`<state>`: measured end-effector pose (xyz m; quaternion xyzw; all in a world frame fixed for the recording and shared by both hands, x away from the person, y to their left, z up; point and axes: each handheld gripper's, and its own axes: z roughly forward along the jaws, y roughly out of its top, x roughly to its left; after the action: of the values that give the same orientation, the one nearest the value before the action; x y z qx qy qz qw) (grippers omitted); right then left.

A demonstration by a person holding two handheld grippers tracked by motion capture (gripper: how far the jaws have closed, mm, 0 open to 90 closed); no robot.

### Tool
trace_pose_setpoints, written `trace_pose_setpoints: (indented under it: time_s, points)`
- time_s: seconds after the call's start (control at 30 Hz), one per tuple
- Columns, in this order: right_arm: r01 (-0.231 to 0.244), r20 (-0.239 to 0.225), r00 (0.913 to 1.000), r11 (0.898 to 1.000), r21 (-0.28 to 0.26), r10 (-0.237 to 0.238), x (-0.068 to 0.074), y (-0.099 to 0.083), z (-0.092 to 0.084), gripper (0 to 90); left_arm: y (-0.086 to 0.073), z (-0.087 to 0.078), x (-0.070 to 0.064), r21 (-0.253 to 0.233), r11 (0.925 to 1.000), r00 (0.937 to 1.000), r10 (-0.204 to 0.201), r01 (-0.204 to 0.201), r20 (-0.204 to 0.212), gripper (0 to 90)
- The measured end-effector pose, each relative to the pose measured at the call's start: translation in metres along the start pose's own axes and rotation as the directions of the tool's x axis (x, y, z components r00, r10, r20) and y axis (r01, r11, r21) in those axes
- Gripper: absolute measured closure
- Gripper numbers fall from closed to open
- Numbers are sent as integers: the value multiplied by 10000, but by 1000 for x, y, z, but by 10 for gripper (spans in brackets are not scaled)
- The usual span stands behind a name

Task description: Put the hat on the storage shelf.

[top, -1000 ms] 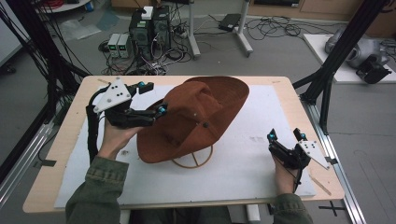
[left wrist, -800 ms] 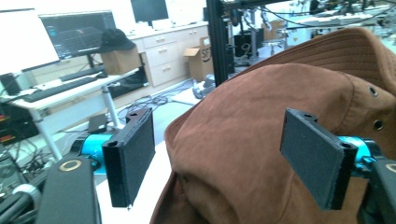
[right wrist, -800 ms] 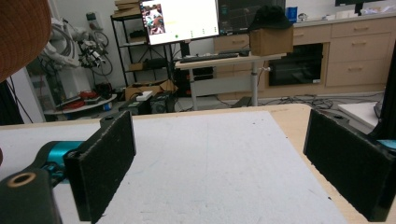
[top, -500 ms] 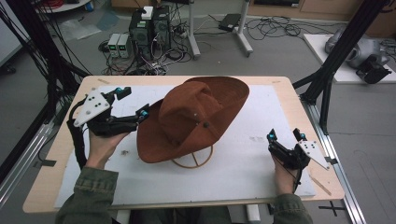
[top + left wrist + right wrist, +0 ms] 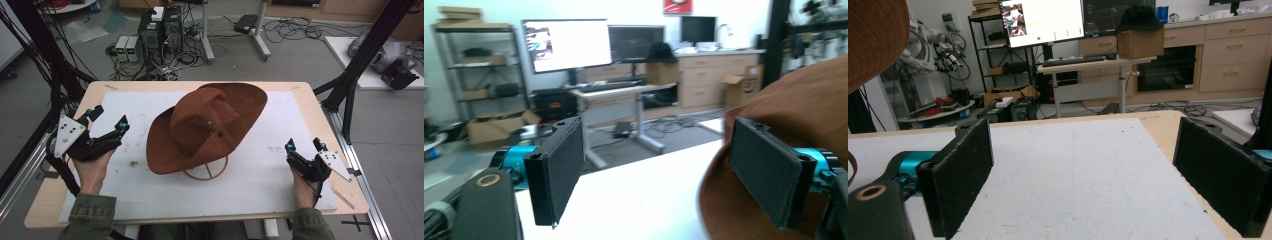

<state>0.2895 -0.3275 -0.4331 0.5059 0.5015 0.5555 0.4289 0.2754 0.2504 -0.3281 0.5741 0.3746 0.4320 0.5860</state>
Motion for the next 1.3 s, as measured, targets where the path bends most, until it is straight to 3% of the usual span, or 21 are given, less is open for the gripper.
trace_pose_setpoints:
  time_s: [0.1,0.2,0.5,0.73,1.17,1.3]
  points:
    - [2,34,10000,10000,2,-2,0,0,0,84,-5,-8,4,-154,9999,9982,33,-42,-590,224]
    - [-4,38,10000,10000,56,4,0,0,0,84,-11,-15,6,-341,9994,9918,19,-63,-1276,208]
    - [-90,63,9999,10000,34,90,0,0,-1,84,-31,-29,16,-357,9988,9762,-396,327,-2133,207]
    - [-61,71,10000,10000,41,61,0,0,-1,84,-52,-38,20,-138,9978,9705,-661,646,-2319,205]
    - [-109,83,9999,9999,77,108,1,-1,-2,84,-73,-46,24,193,9978,9549,-546,630,-2917,201]
    - [-121,95,9999,9999,68,121,1,-1,-2,84,-81,-47,25,502,9969,9503,-423,607,-3084,199]
